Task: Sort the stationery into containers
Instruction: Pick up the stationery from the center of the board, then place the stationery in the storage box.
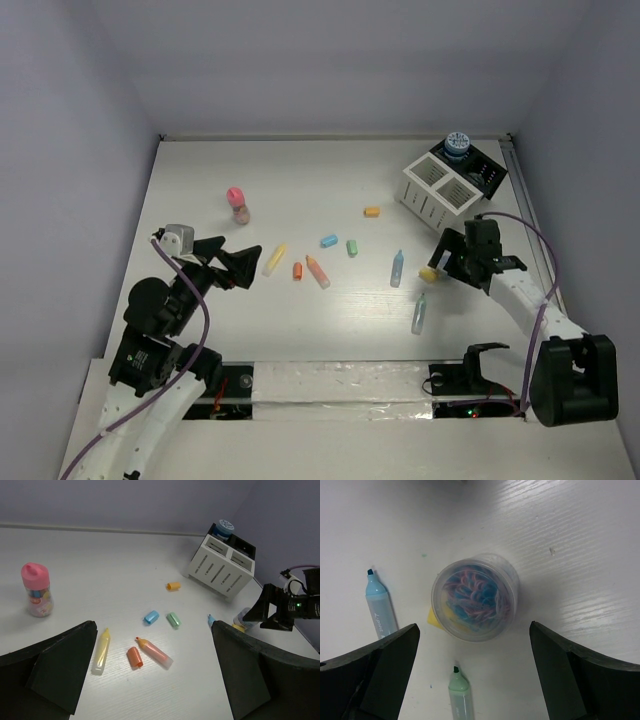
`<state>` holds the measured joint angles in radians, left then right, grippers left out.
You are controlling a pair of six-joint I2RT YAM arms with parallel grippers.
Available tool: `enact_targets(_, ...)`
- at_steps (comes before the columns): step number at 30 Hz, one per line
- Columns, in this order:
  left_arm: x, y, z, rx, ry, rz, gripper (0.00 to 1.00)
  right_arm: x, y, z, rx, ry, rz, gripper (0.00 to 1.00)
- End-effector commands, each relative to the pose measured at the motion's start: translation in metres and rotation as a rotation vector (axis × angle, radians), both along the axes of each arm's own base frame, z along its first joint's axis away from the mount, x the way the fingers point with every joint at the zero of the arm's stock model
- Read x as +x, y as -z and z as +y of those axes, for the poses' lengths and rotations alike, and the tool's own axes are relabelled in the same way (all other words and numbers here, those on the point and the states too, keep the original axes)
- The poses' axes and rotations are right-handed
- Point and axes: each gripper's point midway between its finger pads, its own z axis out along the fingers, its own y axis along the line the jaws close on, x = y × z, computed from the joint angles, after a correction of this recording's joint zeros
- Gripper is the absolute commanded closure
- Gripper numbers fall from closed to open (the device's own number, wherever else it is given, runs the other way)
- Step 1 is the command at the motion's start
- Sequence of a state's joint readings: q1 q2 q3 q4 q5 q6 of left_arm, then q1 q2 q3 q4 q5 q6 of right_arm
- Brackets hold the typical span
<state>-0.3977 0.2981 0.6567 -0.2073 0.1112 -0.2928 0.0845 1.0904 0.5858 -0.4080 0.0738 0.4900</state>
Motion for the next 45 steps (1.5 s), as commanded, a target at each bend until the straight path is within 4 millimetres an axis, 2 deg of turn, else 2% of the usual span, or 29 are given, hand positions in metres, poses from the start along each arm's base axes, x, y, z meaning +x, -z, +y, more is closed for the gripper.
enact_targets(1, -0.005, -0.026, 0.003, -0.024, -0.003, -0.079, 0.01, 0.029, -0.024, -0.003, -0.022, 0.006, -0.096, 0.04)
enact_targets(11, -0.007, -0.027, 0.004, -0.025, -0.006, -0.084, 0.01, 0.033, -0.012, -0.005, -0.044, 0.002, -0.029, 0.18)
enact_targets(14, -0.006, -0.027, 0.004, -0.025, -0.008, -0.084, 0.01, 0.034, -0.012, -0.006, -0.046, 0.004, -0.032, 0.36)
enact_targets(16, -0.006, -0.027, 0.004, -0.025, -0.008, -0.084, 0.01, 0.034, -0.017, -0.009, -0.058, 0.015, -0.045, 0.44)
enact_targets(17, -0.006, -0.027, 0.004, -0.025, -0.008, -0.084, 0.01, 0.034, -0.021, -0.010, -0.065, 0.018, -0.054, 0.52)
enact_targets(18, -0.006, -0.026, 0.004, -0.023, -0.008, -0.080, 0.01, 0.034, -0.024, -0.012, -0.076, 0.022, -0.062, 0.53)
enact_targets(21, -0.005, -0.025, 0.004, -0.021, -0.007, -0.079, 0.01, 0.035, -0.044, -0.017, -0.101, 0.030, -0.099, 0.61)
enact_targets(24, -0.004, -0.025, 0.003, -0.019, -0.005, -0.075, 0.01, 0.035, -0.081, -0.017, -0.100, 0.023, -0.173, 0.62)
enact_targets(25, -0.003, -0.024, 0.002, -0.017, -0.003, -0.071, 0.01, 0.041, -0.101, -0.016, -0.095, 0.023, -0.223, 0.63)
enact_targets(28, -0.002, -0.022, 0.002, -0.014, -0.005, -0.064, 0.01, 0.045, -0.136, -0.009, -0.063, -0.008, -0.292, 0.63)
enact_targets(29, -0.001, -0.021, 0.001, -0.013, -0.003, -0.060, 0.01, 0.051, -0.158, -0.006, -0.050, -0.016, -0.340, 0.63)
enact_targets(31, 0.000, -0.021, 0.001, -0.011, -0.005, -0.057, 0.01, 0.056, -0.180, -0.002, -0.033, -0.031, -0.395, 0.63)
enact_targets(32, 0.001, -0.019, 0.001, -0.010, -0.005, -0.052, 0.01, 0.063, -0.203, -0.002, -0.034, -0.029, -0.454, 0.63)
enact_targets(35, 0.003, -0.017, 0.000, -0.005, -0.005, -0.043, 0.01, 0.082, -0.226, -0.004, -0.053, -0.020, -0.510, 0.63)
enact_targets(36, 0.004, -0.016, 0.000, -0.004, -0.005, -0.040, 0.01, 0.090, -0.243, -0.004, -0.051, -0.018, -0.548, 0.63)
enact_targets(39, 0.005, -0.015, -0.001, -0.001, -0.006, -0.033, 0.01, 0.121, -0.254, -0.011, -0.092, 0.015, -0.587, 0.63)
enact_targets(40, 0.005, -0.014, -0.001, 0.000, -0.006, -0.030, 0.01, 0.132, -0.270, -0.013, -0.108, 0.023, -0.622, 0.63)
enact_targets(41, 0.005, -0.015, -0.001, -0.001, -0.006, -0.031, 0.01, 0.148, -0.259, -0.018, -0.124, 0.034, -0.588, 0.63)
enact_targets(42, 0.005, -0.014, -0.001, 0.000, -0.008, -0.030, 0.01, 0.157, -0.260, -0.028, -0.153, 0.064, -0.588, 0.63)
enact_targets(43, 0.006, -0.014, 0.000, -0.001, -0.011, -0.031, 0.01, 0.167, -0.274, -0.031, -0.181, 0.069, -0.612, 0.63)
enact_targets(44, 0.006, -0.014, 0.000, -0.001, -0.011, -0.031, 0.01, 0.181, -0.261, -0.041, -0.206, 0.090, -0.574, 0.63)
enact_targets(45, 0.005, -0.015, 0.000, -0.001, -0.011, -0.033, 0.01, 0.187, -0.260, -0.051, -0.241, 0.123, -0.565, 0.63)
